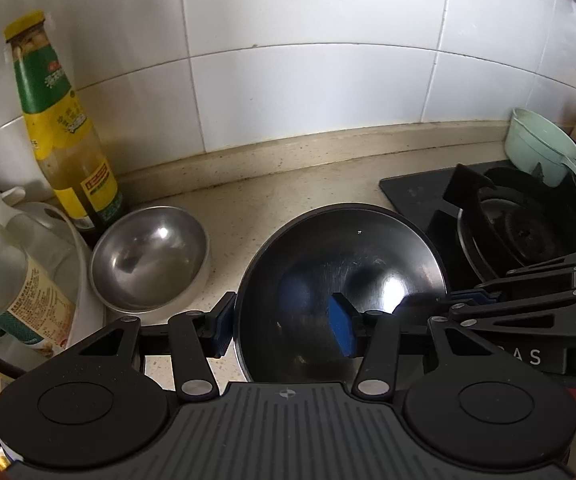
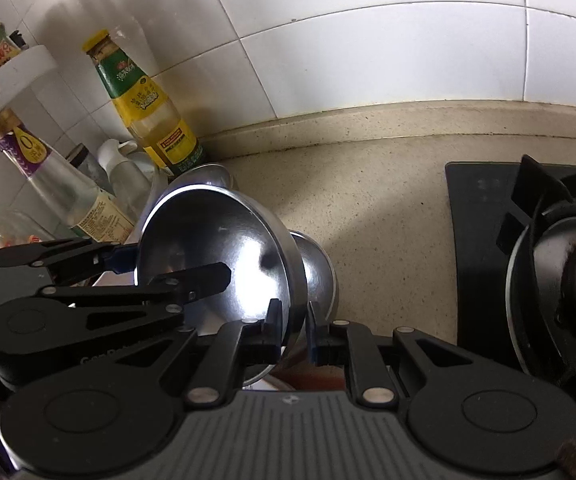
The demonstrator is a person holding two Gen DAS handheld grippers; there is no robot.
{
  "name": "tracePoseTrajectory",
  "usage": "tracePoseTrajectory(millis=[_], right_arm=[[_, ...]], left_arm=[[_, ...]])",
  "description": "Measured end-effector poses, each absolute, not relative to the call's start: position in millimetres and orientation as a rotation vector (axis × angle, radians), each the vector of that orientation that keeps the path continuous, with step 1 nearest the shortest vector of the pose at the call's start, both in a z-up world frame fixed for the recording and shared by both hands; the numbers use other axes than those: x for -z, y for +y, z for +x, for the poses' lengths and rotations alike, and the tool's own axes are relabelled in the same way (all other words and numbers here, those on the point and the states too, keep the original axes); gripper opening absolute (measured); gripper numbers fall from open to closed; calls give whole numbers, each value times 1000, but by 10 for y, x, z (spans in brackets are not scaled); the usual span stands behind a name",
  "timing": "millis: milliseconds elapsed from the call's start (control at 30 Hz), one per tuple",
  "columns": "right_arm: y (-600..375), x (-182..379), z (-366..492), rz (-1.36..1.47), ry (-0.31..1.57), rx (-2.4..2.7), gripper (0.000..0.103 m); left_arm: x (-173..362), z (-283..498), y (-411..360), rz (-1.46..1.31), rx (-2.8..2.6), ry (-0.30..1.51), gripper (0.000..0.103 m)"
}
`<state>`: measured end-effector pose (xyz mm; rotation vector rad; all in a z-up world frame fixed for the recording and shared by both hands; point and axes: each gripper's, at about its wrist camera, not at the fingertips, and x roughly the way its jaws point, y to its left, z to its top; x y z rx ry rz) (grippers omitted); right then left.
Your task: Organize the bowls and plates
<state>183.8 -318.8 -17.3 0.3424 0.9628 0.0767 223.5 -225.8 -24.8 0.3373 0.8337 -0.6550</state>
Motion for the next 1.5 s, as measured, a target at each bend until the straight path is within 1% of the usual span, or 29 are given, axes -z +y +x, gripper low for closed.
tracePoseTrajectory(millis=[267, 367, 433, 467, 500, 667, 800, 933, 1033, 1067, 1133, 1500], right_arm=[[-3153, 228, 1961, 294, 980, -80, 13], [-3130, 249, 2002, 277, 994, -75, 16], [-3100, 228, 2001, 232, 1003, -78, 19], [-3092, 207, 1998, 207, 992, -66, 25], [-3093, 181, 1993, 187, 977, -61, 26], [-3143, 29, 1971, 147, 940, -66, 26], [-3106, -94, 2026, 96, 894, -88, 26], [-2981, -115, 2254, 68, 885, -143, 26], [-2892, -87, 2451, 63, 896, -193, 26], [-2851, -66, 2528, 57, 901, -207, 26], [-2777, -30, 2695, 42, 912, -238, 26], [-2579, 488, 3663, 58, 1048, -368, 26]], left_arm=[[333, 2343, -2256, 329, 645, 863, 53], [328, 2355, -2224, 322, 645, 863, 52], [293, 2352, -2180, 322, 632, 842, 52], [272, 2350, -2146, 314, 627, 837, 52], [249, 2356, -2105, 303, 621, 833, 52], [164, 2411, -1789, 219, 565, 830, 55], [218, 2562, -1556, 134, 485, 876, 57], [283, 2672, -1445, 59, 436, 911, 57], [309, 2751, -1423, 4, 400, 913, 60], [326, 2784, -1410, -16, 386, 914, 63], [371, 2865, -1423, -57, 353, 924, 63], [675, 3200, -1520, -224, 198, 979, 65]])
